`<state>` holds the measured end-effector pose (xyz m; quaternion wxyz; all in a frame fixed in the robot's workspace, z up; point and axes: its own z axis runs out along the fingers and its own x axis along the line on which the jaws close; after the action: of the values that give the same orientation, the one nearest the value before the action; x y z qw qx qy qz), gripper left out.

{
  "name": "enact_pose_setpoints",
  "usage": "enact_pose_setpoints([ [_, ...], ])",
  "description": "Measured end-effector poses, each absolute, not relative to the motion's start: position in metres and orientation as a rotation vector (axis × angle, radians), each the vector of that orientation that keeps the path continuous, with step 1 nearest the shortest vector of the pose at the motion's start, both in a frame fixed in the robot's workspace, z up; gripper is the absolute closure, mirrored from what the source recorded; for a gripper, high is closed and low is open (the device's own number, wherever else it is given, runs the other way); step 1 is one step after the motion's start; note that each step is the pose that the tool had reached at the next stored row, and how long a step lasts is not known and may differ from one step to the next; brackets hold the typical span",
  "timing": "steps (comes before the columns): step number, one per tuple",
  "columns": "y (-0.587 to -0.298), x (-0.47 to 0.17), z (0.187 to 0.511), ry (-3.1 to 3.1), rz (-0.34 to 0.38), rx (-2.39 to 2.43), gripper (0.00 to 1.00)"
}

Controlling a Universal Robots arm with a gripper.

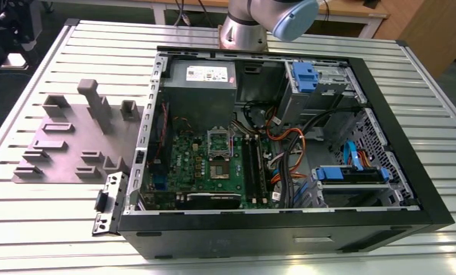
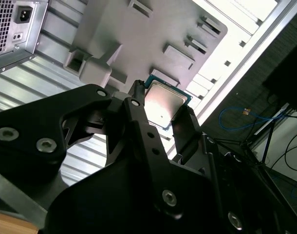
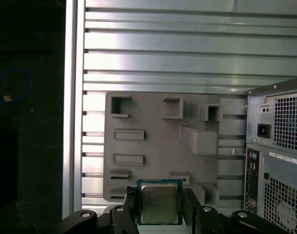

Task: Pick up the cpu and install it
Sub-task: 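Pick up the cpu and move it towards the insertion slot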

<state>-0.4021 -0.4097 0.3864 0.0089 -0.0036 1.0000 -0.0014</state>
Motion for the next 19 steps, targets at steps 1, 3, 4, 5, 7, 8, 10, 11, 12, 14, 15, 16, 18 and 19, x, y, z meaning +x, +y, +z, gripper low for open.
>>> enact_pose_setpoints([
  [1, -0.4097, -0.4019, 0.3864, 3.124, -0.004, -0.011, 0.53],
  [3, -0.4097, -0.4015, 0.3864, 3.124, -0.004, -0.011, 0.53],
  [4, -0.4097, -0.4013, 0.3864, 3.124, -0.004, -0.011, 0.53],
  [5, -0.4097, -0.4011, 0.3864, 3.124, -0.004, -0.011, 0.53],
  [7, -0.4097, -0.4007, 0.3864, 3.124, -0.004, -0.011, 0.53],
  [8, -0.4097, -0.4005, 0.3864, 3.124, -0.004, -0.011, 0.53],
  [10, -0.4097, -0.4, 0.3864, 3.124, -0.004, -0.011, 0.53],
  [11, -0.4097, -0.3999, 0.3864, 3.124, -0.004, -0.011, 0.53],
  [12, -0.4097, -0.3997, 0.3864, 3.124, -0.004, -0.011, 0.53],
  [14, -0.4097, -0.3992, 0.3864, 3.124, -0.004, -0.011, 0.53],
  [15, -0.4097, -0.399, 0.3864, 3.124, -0.004, -0.011, 0.53],
  [16, -0.4097, -0.3988, 0.3864, 3.124, -0.004, -0.011, 0.53],
  [18, -0.4097, -0.3984, 0.3864, 3.124, -0.004, -0.011, 0.53],
  [19, -0.4097, -0.3981, 0.3864, 3.124, -0.004, -0.011, 0.53],
])
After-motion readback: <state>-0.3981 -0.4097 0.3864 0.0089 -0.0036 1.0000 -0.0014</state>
